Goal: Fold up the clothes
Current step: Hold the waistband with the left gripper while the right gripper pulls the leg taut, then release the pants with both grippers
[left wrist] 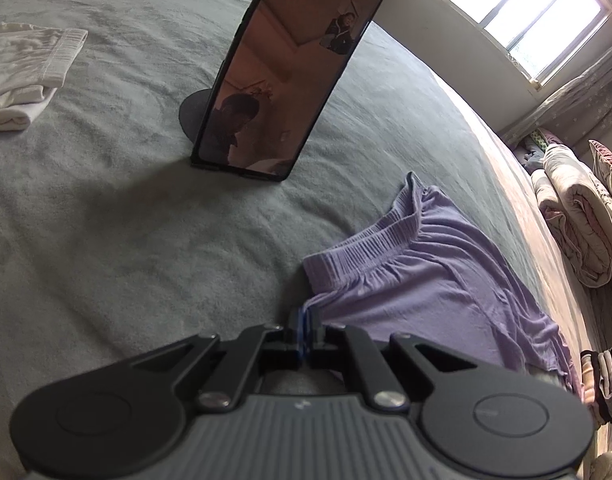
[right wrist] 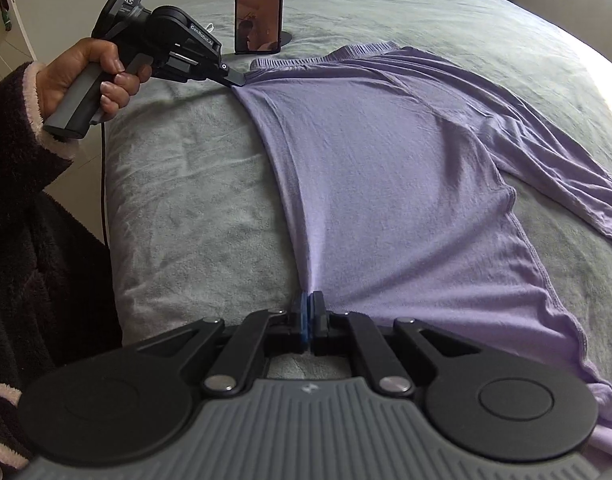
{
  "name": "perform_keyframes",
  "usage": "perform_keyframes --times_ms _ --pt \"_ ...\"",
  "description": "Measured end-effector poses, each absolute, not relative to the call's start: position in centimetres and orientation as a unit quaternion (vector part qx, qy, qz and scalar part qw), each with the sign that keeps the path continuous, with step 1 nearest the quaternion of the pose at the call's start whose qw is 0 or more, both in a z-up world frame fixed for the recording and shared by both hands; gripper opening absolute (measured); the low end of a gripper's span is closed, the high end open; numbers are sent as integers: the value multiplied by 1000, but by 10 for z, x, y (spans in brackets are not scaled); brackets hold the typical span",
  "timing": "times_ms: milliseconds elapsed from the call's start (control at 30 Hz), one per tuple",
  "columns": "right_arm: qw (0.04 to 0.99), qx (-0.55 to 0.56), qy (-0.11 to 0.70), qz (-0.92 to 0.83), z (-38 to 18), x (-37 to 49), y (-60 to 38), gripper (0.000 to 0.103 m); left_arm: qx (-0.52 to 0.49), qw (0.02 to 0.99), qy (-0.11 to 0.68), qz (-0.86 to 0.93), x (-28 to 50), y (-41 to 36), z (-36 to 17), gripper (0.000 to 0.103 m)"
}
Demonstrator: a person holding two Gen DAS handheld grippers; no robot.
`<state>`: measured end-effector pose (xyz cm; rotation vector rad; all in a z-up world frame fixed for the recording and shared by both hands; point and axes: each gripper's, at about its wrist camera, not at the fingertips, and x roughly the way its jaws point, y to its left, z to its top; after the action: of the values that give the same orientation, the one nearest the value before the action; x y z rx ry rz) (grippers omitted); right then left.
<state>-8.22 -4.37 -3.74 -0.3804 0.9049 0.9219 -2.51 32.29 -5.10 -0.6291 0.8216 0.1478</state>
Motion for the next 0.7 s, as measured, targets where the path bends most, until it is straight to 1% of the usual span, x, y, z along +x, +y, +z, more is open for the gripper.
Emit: perform_keyframes --times_ms 67,100,167,200,233,267,300,333,367,400,433,533,700 --pt "783 -177 418 424 -41 -81 -45 2 -303 866 390 72 -25 324 -53 2" --pt "784 -180 418 422 -44 -80 -45 2 -307 864 392 70 -23 325 -55 6" --pt "786 -172 419 421 -46 -77 -47 4 -303 865 395 69 -21 324 -56 6" --pt "787 -167 419 421 -45 -77 -48 4 -301 866 394 69 -22 323 -54 8" --pt "788 -163 419 420 -43 -77 -50 7 -300 867 393 68 -23 322 -51 12" --pt "791 -159 418 417 -41 -77 -50 13 -298 868 391 70 -25 320 -48 23" --pt "793 -157 418 413 -40 -77 -52 15 -290 873 386 72 -27 317 -44 36" --pt "796 -155 418 409 -38 -77 -54 17 -280 879 379 75 -28 315 -40 41" --pt "801 -150 417 403 -36 -76 -58 24 -270 884 373 78 -30 312 -36 44" --pt "805 -145 416 397 -34 -75 -63 34 -257 891 365 79 -32 308 -30 44" --pt "810 -139 414 390 -32 -74 -67 36 -245 898 357 79 -33 304 -26 45" --pt "822 -114 414 375 -25 -70 -85 36 -222 911 342 64 -36 291 -15 46" --pt "843 -79 417 331 -20 -66 -119 36 -180 918 354 -4 -30 259 -9 46"
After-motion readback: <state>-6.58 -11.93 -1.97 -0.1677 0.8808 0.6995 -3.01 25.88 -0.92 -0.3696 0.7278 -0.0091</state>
